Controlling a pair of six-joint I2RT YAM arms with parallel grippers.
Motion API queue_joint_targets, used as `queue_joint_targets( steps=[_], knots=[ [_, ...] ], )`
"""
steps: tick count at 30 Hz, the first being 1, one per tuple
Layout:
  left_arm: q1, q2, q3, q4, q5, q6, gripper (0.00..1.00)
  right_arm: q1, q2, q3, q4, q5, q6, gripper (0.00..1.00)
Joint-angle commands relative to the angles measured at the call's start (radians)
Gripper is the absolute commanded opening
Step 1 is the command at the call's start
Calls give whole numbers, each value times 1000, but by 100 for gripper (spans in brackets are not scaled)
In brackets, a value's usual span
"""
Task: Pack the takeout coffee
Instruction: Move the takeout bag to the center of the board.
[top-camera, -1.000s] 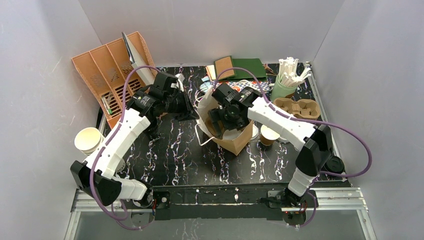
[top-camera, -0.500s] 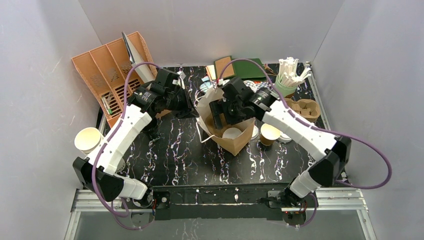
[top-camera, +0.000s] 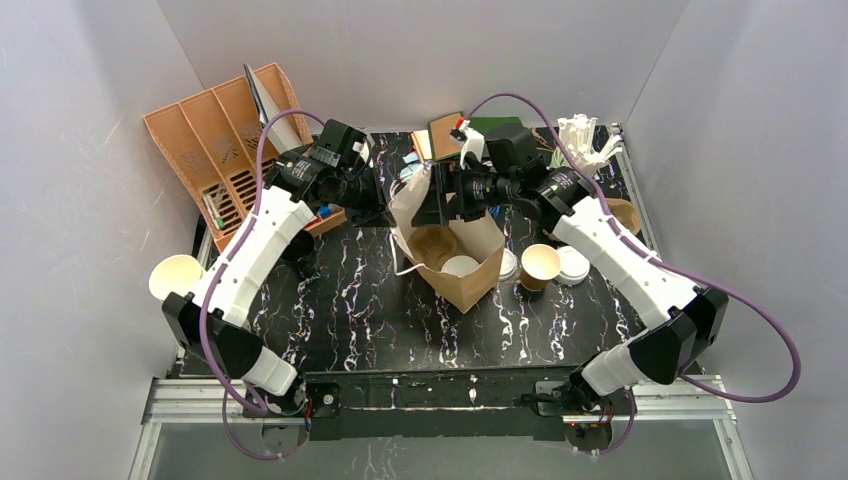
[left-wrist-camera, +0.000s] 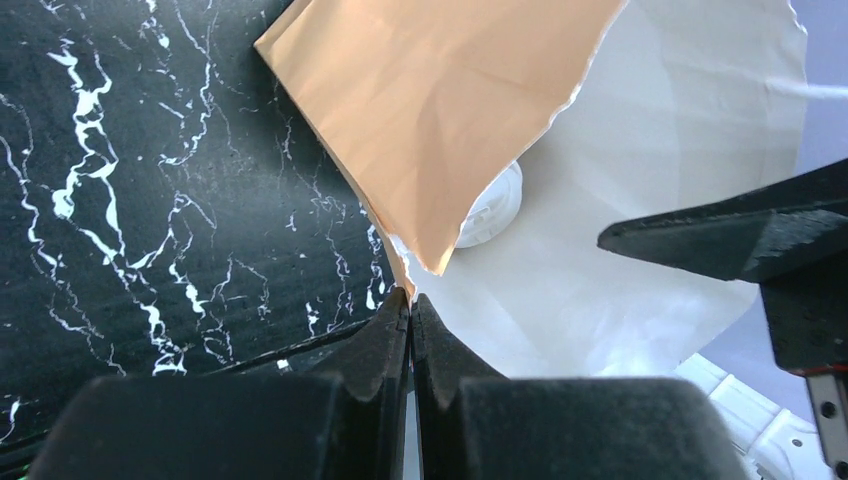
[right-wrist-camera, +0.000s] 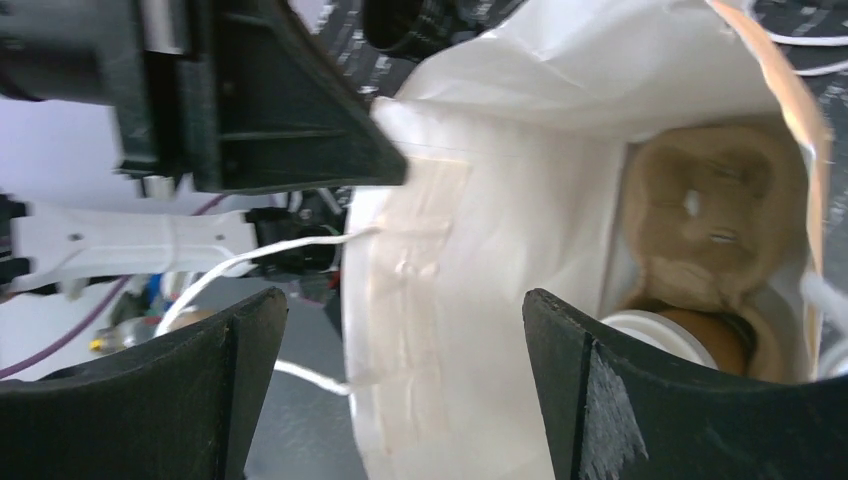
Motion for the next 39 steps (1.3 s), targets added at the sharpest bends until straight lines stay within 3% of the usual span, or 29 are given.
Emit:
queue_joint_targets(
  steps=[1, 9, 14, 23, 29, 39],
  knots=[
    [28, -1, 50, -74, -5, 31, 0, -44, 1, 80, 138, -202, 78, 95],
    [62, 50, 120, -116, 12, 58, 0, -253, 5, 86, 345, -424, 341, 88],
    [94, 93, 180, -135, 13, 87, 0, -374, -11, 52, 441, -478, 467, 85],
    [146, 203, 292, -153, 10, 131, 0, -442, 26, 94, 607, -566, 643, 88],
    [207, 246, 338, -147, 5, 157, 1, -511, 4, 165, 274, -393, 432, 88],
    [287, 321, 429, -132, 10, 189, 2, -567, -155, 58, -61, 59, 233, 78]
  ],
)
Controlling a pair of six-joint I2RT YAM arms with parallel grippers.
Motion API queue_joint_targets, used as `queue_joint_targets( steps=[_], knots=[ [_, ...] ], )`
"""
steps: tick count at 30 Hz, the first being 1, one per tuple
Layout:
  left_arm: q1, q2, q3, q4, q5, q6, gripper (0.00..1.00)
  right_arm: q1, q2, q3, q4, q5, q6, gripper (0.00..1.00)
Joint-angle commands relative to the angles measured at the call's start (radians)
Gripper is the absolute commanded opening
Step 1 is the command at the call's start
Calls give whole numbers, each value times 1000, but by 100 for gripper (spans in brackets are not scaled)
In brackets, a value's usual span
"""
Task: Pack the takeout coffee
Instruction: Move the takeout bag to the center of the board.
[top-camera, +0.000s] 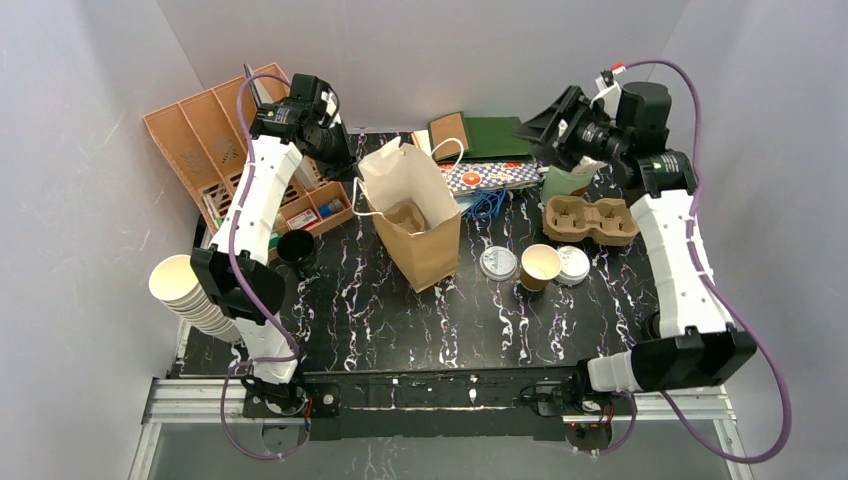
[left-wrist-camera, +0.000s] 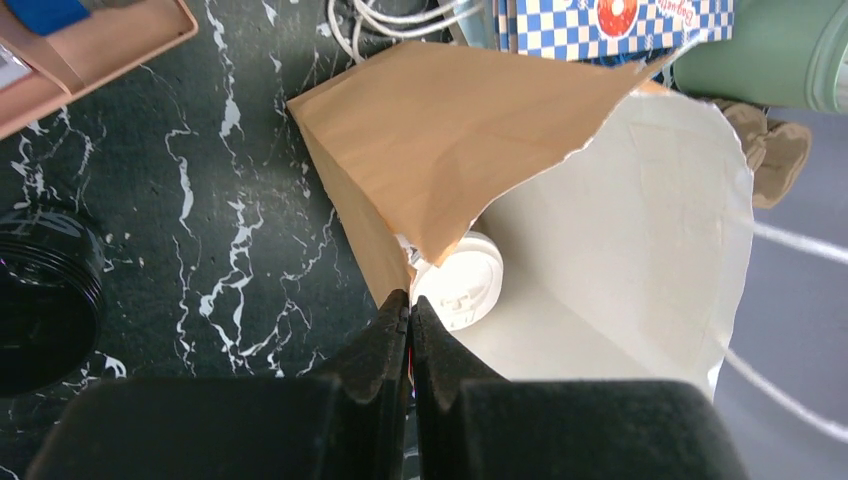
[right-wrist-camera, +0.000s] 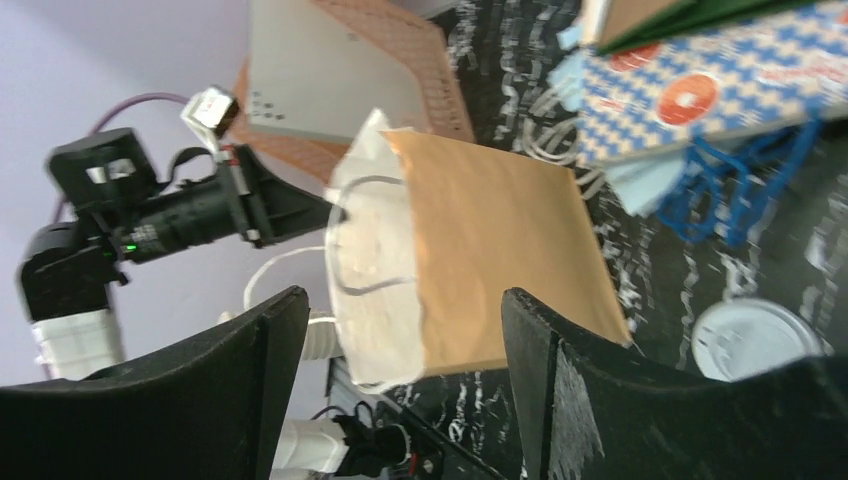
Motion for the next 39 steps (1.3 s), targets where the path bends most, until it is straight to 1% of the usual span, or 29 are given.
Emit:
queue_joint_targets(
  steps=[1, 3, 7, 9, 12, 15, 17, 20, 22, 24, 26, 27, 31, 32, 33, 34, 36, 37, 38, 39],
  knots=[
    [39, 21, 57, 2, 10, 40, 2, 5, -104, -41, -191, 275, -106, 77],
    [50, 33, 62, 18, 9, 47, 2, 5, -127, -59, -241, 362, -118, 75],
    [64, 61, 85, 59, -2, 44, 2, 6, -163, -90, -334, 531, -151, 64],
    [65, 70, 88, 82, -10, 36, 2, 5, -177, -117, -366, 598, -163, 59],
    [67, 68, 67, 120, -7, 21, 4, 5, -177, -156, -386, 641, -186, 55],
    [66, 57, 49, 142, -4, 17, 13, 4, -152, -166, -381, 690, -181, 51],
    [66, 43, 47, 151, -8, 20, 17, 3, -127, -150, -359, 715, -178, 50],
    [66, 26, 48, 158, -12, 30, 22, 1, -81, -103, -340, 739, -172, 47],
    [66, 22, 55, 155, -10, 36, 30, 1, -50, -72, -355, 730, -176, 47],
    [67, 10, 65, 151, -16, 42, 42, 0, -31, -59, -396, 690, -181, 47],
    [66, -8, 84, 155, -36, 48, 50, 2, -33, -89, -454, 669, -170, 48],
    [66, -18, 101, 156, -47, 48, 52, 1, -43, -110, -484, 685, -157, 51],
    [66, -31, 217, 169, -22, 26, 62, 1, -107, -222, -526, 697, -160, 77],
    [65, -29, 243, 176, -6, 20, 63, 2, -115, -241, -531, 694, -162, 81],
    [61, -29, 261, 186, 15, 14, 64, 1, -121, -260, -531, 681, -169, 83],
    [56, -30, 275, 200, 29, 6, 65, 1, -121, -277, -531, 669, -173, 82],
    [18, -30, 296, 231, 31, 5, 65, 1, -108, -297, -532, 639, -183, 76],
    [-12, -29, 307, 245, 20, 9, 64, 1, -97, -305, -532, 630, -191, 75],
    [-69, -27, 315, 256, 0, 19, 65, 2, -87, -315, -538, 634, -192, 73],
    [-116, -24, 321, 265, -20, 27, 65, 1, -79, -326, -539, 640, -193, 68]
  ],
)
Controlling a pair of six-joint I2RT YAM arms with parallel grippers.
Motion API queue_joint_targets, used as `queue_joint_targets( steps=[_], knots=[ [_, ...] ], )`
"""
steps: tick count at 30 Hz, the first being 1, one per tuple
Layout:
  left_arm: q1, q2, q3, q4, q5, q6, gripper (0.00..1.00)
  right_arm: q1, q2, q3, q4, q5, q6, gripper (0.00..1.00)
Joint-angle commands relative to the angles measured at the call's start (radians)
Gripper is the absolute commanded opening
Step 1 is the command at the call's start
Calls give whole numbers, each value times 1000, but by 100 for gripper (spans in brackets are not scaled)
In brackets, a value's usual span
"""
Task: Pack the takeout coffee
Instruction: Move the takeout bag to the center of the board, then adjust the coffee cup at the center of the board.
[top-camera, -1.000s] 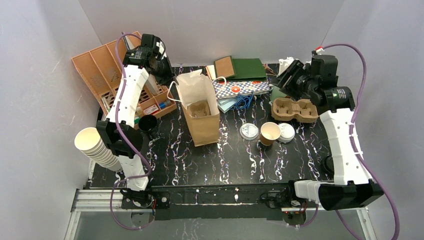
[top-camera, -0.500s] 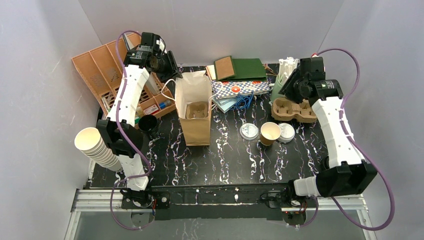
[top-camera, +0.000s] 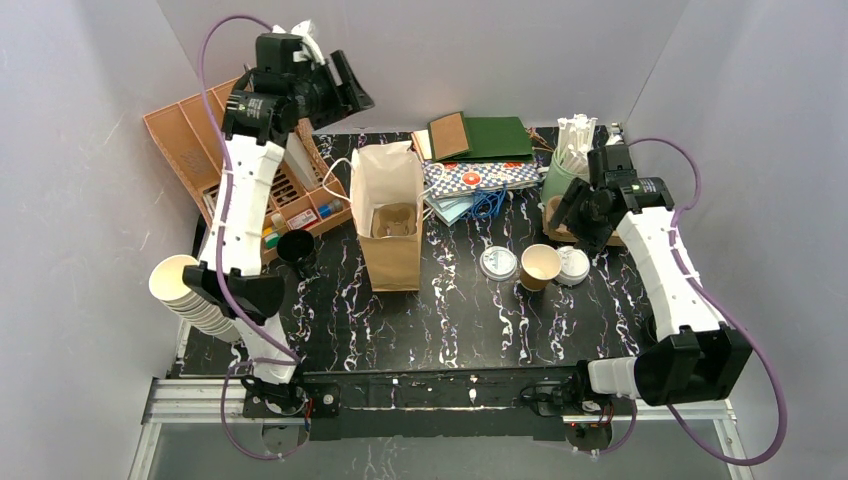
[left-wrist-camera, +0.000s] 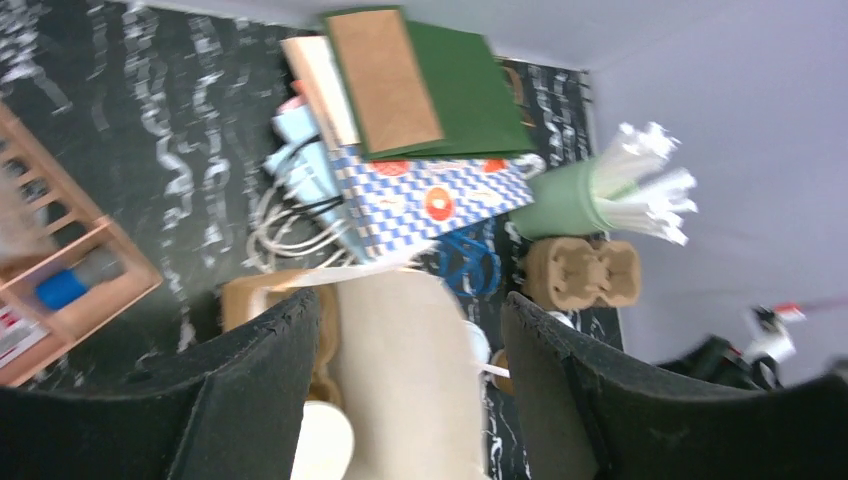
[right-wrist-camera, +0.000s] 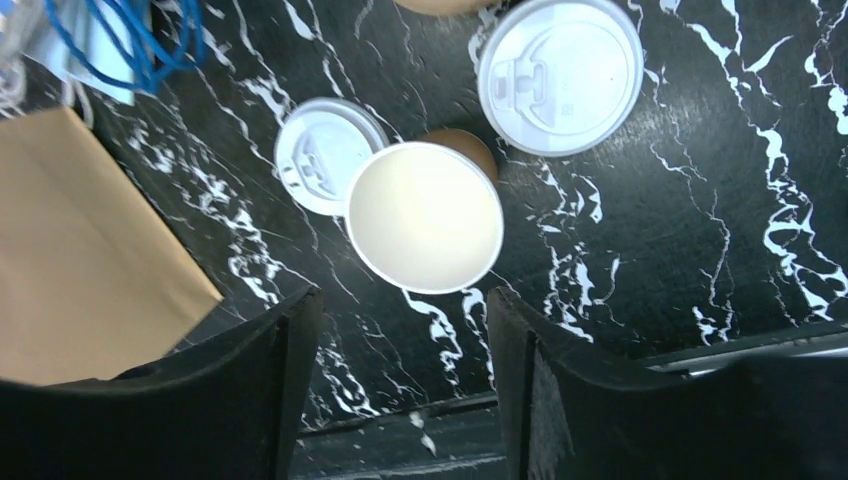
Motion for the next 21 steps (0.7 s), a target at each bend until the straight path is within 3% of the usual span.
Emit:
queue_joint_targets(
  steps=[1, 4, 9, 17, 21],
  knots=[
    [-193, -36, 48, 55, -25, 21, 65, -3, 23, -41, -22, -11, -30, 64],
    [-328, -22, 46, 86, -70, 26, 63, -3, 27, -97, 1, 7, -33, 57],
    [-508, -5, 20, 118, -113, 86, 63, -2, 14, -187, 66, -16, -7, 53],
    [-693, 35, -35, 118, -157, 212, 65, -3, 10, -306, 126, -22, -2, 51],
    [-737, 50, -87, 117, -162, 243, 67, -2, 3, -346, 155, -27, -2, 45]
  ],
)
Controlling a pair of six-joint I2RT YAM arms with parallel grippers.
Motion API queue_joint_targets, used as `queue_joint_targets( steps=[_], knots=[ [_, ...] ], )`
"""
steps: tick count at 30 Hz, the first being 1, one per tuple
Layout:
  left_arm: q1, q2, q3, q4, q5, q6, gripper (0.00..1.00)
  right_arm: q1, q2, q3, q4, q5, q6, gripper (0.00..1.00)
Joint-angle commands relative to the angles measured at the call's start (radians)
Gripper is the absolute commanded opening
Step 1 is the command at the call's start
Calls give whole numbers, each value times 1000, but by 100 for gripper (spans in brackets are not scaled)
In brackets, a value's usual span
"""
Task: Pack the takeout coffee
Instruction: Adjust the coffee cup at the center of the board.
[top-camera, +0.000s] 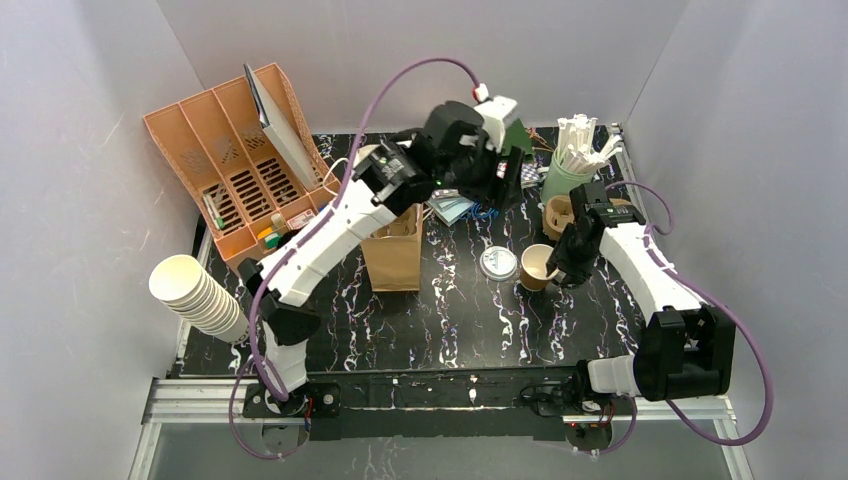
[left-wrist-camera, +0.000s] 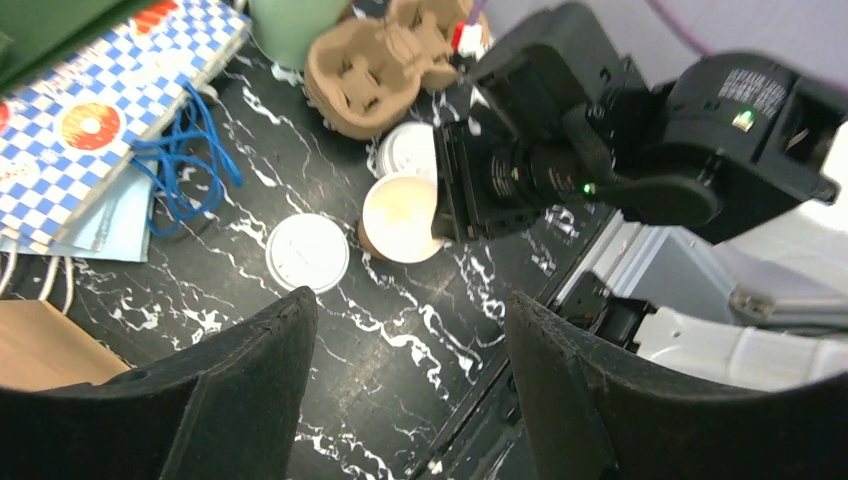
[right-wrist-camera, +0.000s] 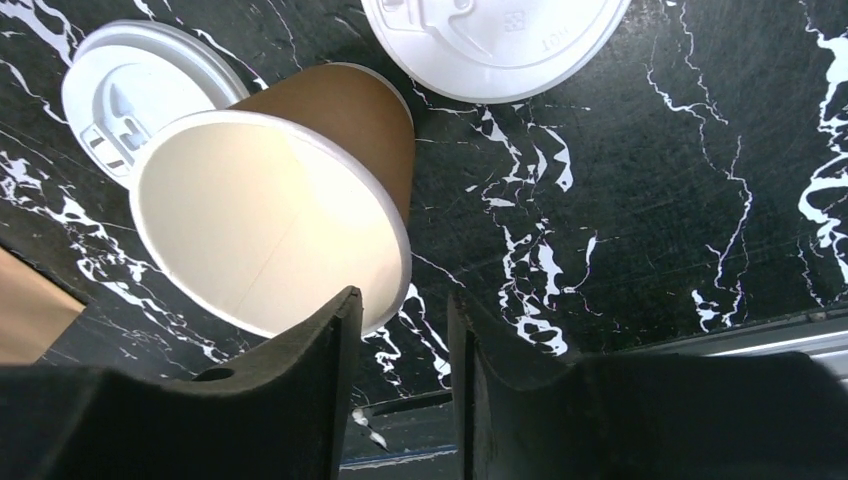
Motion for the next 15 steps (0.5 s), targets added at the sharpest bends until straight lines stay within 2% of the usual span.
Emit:
queue_joint_targets(
  steps=[1, 7, 11, 14, 15],
  knots=[
    [-47, 20, -62, -7, -30, 77, 68, -2, -23, -37, 58, -15, 8, 40],
    [-58, 58, -120, -3, -31, 107, 71, 0, -25, -41, 40, -61, 14, 18],
    [-58, 90, -179, 38, -29, 147, 72, 1, -59, -48, 14, -58, 17, 13],
    [-60, 127, -213, 62, -16, 189, 75, 1, -82, -36, -19, -17, 14, 13],
    [-61, 142, -219, 68, -13, 198, 84, 1, -92, -35, -24, -3, 14, 13]
  ],
)
